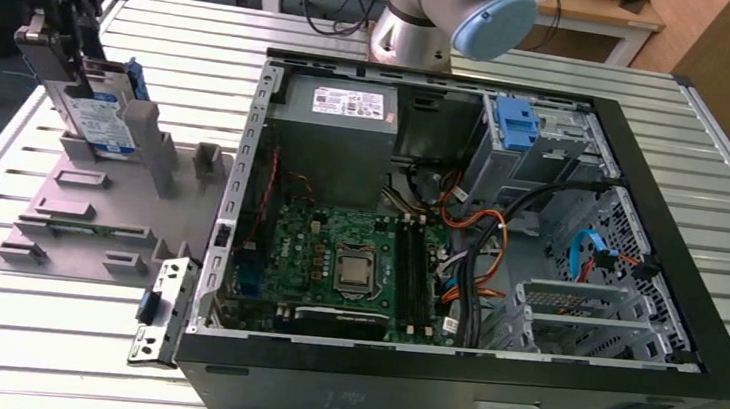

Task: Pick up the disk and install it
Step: 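Pick up the disk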

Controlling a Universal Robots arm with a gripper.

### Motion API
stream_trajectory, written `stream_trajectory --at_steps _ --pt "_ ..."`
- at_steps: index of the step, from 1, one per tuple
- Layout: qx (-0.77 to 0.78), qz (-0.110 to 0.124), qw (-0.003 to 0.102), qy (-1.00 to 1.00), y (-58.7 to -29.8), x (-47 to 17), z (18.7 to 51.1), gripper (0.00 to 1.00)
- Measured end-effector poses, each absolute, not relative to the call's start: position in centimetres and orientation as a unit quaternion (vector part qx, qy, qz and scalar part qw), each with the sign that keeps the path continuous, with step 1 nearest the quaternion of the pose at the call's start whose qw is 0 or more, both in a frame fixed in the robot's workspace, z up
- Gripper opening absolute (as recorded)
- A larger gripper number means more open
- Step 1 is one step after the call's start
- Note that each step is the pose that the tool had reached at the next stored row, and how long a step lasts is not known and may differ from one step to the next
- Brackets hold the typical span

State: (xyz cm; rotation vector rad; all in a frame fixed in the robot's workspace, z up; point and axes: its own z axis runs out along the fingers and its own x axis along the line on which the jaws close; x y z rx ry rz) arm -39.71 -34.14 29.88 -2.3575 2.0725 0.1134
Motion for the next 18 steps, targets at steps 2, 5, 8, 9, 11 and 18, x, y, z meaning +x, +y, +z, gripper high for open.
stream_trajectory --at_steps 2,5,8,9,11,18 --pt "-0.75 0.036 0.0 0.661 -34.14 -39.71 30.09 0.66" --pt "-0.748 0.036 0.001 0.662 -34.14 -39.71 30.1 0.66" --pt "-0.748 0.036 0.0 0.662 -34.14 -39.71 30.12 0.66" --pt "-0.748 0.036 0.0 0.662 -34.14 -39.71 30.11 0.66" --pt "-0.748 0.036 0.0 0.662 -34.14 -39.71 30.11 0.66" --pt "-0.748 0.036 0.0 0.663 -34.14 -39.71 30.11 0.58"
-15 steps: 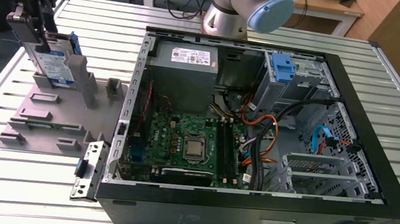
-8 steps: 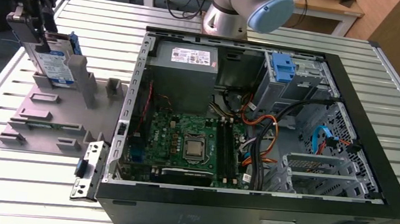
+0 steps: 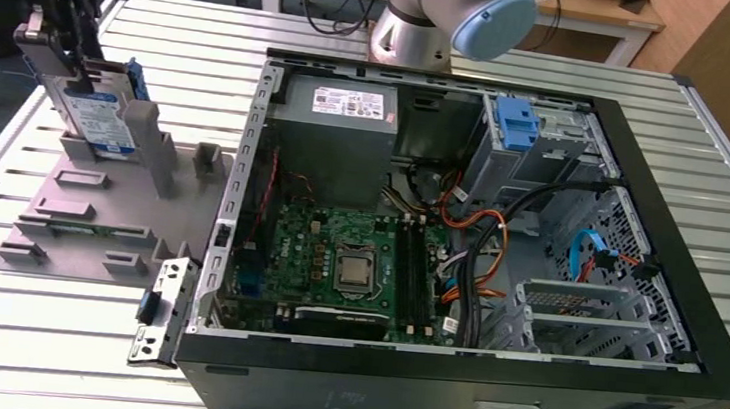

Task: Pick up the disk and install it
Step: 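Pick up the disk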

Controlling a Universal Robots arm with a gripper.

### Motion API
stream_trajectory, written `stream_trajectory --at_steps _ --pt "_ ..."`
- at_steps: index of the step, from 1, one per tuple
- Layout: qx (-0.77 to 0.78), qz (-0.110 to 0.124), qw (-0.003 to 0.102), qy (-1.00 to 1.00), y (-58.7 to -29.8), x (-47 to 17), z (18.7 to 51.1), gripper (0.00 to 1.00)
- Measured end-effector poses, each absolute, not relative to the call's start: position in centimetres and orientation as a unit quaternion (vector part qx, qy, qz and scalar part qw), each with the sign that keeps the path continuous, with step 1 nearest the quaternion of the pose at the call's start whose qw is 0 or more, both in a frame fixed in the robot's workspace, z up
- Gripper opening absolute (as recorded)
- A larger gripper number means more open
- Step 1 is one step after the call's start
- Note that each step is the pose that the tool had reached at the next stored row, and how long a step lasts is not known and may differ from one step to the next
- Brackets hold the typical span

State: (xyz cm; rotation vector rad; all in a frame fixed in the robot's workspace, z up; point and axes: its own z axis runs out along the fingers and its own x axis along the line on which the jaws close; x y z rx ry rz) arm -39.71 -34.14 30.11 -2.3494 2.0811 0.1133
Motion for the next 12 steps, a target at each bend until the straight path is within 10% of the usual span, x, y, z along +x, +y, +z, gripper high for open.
stream_trajectory --at_steps 12 --pt "-0.748 0.036 0.0 0.663 -34.14 -39.71 30.13 0.52"
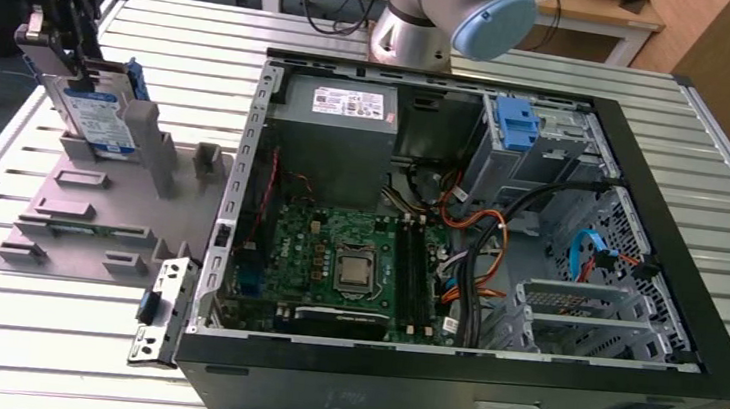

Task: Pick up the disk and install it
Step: 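Pick up the disk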

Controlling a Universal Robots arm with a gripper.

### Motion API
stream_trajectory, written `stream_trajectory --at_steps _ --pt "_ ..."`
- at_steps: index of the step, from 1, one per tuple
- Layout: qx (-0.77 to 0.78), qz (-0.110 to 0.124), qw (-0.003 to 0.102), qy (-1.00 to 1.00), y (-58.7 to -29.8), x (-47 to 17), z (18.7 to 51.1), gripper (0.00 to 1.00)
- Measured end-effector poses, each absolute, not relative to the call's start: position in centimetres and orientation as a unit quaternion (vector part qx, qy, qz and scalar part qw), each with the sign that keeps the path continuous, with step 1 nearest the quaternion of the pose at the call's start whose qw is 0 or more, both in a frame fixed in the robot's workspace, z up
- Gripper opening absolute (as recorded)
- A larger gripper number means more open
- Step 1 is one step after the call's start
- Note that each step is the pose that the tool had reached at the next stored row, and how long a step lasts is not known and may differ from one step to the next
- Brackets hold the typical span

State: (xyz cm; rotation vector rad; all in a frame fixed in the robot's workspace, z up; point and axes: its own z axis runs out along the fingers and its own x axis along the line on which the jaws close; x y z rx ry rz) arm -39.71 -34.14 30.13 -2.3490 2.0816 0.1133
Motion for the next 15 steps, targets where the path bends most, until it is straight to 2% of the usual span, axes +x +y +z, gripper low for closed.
stream_trajectory --at_steps 15 --pt "-0.732 0.036 0.001 0.681 -34.14 -39.71 30.13 0.52"
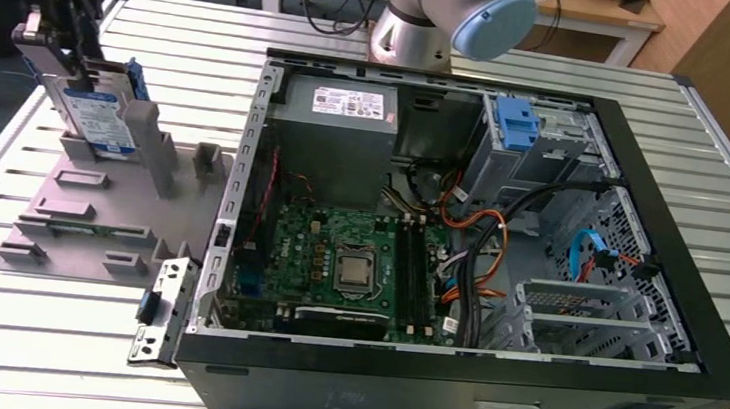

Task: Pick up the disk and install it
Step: 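Pick up the disk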

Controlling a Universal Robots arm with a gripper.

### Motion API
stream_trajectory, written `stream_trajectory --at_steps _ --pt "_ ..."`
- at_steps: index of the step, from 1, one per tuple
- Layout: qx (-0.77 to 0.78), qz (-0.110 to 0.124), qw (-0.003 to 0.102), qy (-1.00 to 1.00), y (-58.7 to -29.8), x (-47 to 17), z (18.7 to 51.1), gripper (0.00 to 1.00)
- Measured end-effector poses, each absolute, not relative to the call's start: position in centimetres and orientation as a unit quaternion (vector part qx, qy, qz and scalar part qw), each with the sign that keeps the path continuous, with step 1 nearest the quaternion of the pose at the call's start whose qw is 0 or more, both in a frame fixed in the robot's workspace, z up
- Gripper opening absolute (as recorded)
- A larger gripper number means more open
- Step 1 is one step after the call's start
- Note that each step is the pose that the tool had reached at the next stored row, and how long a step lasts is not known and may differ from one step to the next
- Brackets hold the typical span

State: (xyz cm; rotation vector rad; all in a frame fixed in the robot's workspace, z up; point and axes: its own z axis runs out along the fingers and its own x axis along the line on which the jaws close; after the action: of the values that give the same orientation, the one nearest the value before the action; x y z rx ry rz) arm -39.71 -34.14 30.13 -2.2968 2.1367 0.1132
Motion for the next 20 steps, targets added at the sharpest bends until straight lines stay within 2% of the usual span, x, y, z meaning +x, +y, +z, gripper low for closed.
stream_trajectory --at_steps 20 --pt "-0.704 0.036 0.003 0.709 -34.39 -39.71 30.18 0.52"
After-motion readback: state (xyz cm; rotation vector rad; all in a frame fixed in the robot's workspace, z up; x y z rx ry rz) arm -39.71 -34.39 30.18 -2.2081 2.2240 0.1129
